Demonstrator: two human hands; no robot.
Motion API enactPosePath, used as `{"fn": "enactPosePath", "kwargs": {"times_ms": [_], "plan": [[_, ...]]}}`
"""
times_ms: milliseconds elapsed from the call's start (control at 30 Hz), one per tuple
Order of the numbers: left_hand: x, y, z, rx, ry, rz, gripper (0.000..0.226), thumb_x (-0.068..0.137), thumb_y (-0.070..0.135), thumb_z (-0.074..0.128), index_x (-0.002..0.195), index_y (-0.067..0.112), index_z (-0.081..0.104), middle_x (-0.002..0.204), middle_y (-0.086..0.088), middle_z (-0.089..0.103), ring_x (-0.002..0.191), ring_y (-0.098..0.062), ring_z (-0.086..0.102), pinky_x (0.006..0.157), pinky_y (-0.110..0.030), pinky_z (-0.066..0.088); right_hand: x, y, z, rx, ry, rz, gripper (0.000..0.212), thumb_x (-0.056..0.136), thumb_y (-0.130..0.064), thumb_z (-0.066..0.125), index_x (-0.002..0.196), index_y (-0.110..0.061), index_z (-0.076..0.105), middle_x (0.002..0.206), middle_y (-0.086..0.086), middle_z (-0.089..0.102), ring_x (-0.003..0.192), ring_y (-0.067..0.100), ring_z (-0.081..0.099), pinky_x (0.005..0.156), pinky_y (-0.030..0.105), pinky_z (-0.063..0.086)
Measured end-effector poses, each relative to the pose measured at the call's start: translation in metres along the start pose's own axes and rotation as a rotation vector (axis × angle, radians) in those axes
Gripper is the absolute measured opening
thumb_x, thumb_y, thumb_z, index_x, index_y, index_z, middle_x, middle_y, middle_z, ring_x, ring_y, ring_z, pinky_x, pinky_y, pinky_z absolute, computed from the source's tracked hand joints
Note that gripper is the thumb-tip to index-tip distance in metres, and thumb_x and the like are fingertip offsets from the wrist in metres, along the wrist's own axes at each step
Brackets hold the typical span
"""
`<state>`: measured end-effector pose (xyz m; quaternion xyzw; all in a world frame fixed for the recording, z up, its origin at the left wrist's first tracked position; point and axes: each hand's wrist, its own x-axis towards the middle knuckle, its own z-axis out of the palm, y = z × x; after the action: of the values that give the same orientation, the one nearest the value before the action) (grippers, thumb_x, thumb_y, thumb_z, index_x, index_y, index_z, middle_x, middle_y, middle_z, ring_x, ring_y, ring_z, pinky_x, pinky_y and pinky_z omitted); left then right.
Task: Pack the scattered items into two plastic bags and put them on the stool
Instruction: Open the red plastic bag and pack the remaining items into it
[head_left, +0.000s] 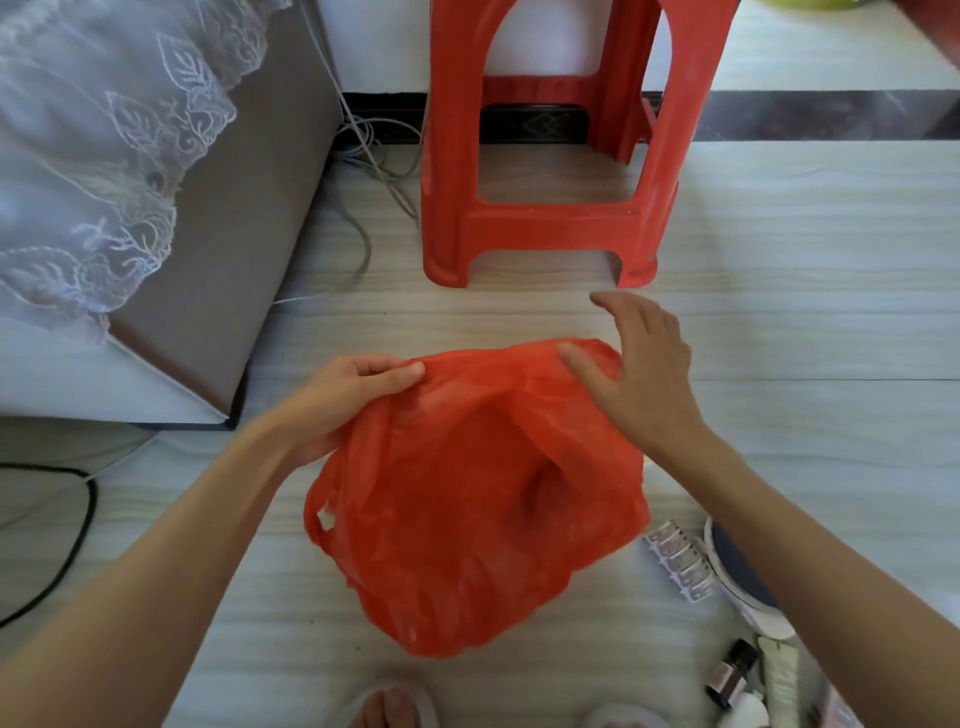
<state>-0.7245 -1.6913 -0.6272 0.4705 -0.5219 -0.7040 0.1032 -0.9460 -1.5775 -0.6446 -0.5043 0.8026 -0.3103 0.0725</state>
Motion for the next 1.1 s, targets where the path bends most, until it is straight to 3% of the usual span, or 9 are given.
{"fn": "enactPosePath", "kwargs": {"times_ms": [133,300,500,600,700,800,867,967,1100], "plan": [[-0.004,-0.006,0.012,-0.044,0.045,-0.026,0.028,0.076,0.036,0.060,0.077,0.009,0.070,0.063,-0.006,0.069,0.052,-0.012,0.064,0.049,-0.019,0.053,-0.049,-0.010,0.013,-0.243,0.157,-0.424,0.074,0.075,-0.057,0.057,0.133,-0.014,0.042,0.137,0.009,0.049,0.131,0.027,0.039,0.108,0.048,0.030],[-0.011,-0.009,0.018,-0.086,-0.073,-0.086,0.035,0.081,0.035,0.053,0.070,0.007,0.070,0.062,-0.008,0.069,0.051,-0.014,0.066,0.047,-0.021,0.053,-0.051,0.007,0.042,-0.486,-0.030,-0.217,0.092,0.064,-0.048,0.073,0.140,-0.014,0.032,0.139,0.010,0.049,0.131,0.033,0.043,0.103,0.059,0.029],[-0.007,-0.014,0.008,-0.236,-0.028,-0.033,0.026,0.096,0.020,0.042,0.091,0.009,0.065,0.068,-0.004,0.070,0.055,-0.010,0.066,0.050,-0.019,0.053,-0.035,0.013,0.056,-0.280,-0.132,-0.178,0.051,0.068,-0.002,0.058,0.119,-0.009,0.060,0.110,0.010,0.067,0.097,0.032,0.064,0.074,0.039,0.055],[0.009,-0.031,-0.013,0.196,0.249,0.020,0.024,0.098,0.015,0.039,0.093,0.013,0.063,0.092,-0.008,0.065,0.072,-0.012,0.064,0.063,-0.020,0.050,-0.039,0.012,0.051,0.011,-0.277,-0.048,0.042,0.078,-0.005,0.046,0.115,-0.013,0.065,0.112,0.008,0.069,0.104,0.029,0.063,0.088,0.032,0.045],[0.010,-0.049,-0.015,0.817,0.629,0.447,0.029,0.093,0.030,0.039,0.116,0.020,0.054,0.112,-0.011,0.055,0.103,-0.025,0.054,0.094,-0.039,0.042,-0.041,0.003,0.051,0.093,-0.222,0.071,0.036,0.081,-0.005,0.054,0.112,-0.016,0.068,0.110,0.006,0.070,0.105,0.024,0.062,0.089,0.023,0.036],[-0.006,-0.059,0.005,1.178,0.410,0.837,0.054,0.080,0.051,0.052,0.126,0.023,0.047,0.122,-0.010,0.052,0.111,-0.024,0.047,0.097,-0.038,0.037,-0.032,-0.007,0.051,0.129,-0.170,0.119,0.035,0.081,-0.010,0.055,0.114,-0.017,0.067,0.109,0.006,0.070,0.103,0.022,0.062,0.088,0.022,0.037],[-0.010,-0.070,0.007,1.476,0.336,0.863,0.064,0.075,0.042,0.064,0.131,0.025,0.041,0.127,-0.008,0.053,0.112,-0.027,0.048,0.093,-0.038,0.034,-0.025,-0.009,0.047,0.172,-0.226,0.090,0.036,0.082,-0.007,0.055,0.115,-0.015,0.066,0.114,0.005,0.068,0.109,0.020,0.060,0.090,0.017,0.035],[-0.010,-0.071,-0.019,1.467,0.392,0.816,0.069,0.064,-0.001,0.068,0.123,0.022,0.044,0.110,-0.010,0.065,0.091,-0.033,0.062,0.081,-0.040,0.043,-0.016,-0.005,0.035,0.274,-0.335,0.029,0.040,0.081,0.003,0.052,0.114,-0.013,0.066,0.117,0.003,0.066,0.113,0.014,0.057,0.094,0.012,0.033],[-0.018,-0.042,-0.050,1.342,0.421,0.788,0.042,0.071,0.011,0.035,0.108,0.021,0.052,0.098,-0.011,0.071,0.078,-0.035,0.068,0.064,-0.045,0.056,-0.001,0.013,0.019,0.226,-0.384,-0.082,0.046,0.074,0.000,0.043,0.110,-0.009,0.068,0.113,0.002,0.067,0.110,0.008,0.057,0.092,0.003,0.033]]}}
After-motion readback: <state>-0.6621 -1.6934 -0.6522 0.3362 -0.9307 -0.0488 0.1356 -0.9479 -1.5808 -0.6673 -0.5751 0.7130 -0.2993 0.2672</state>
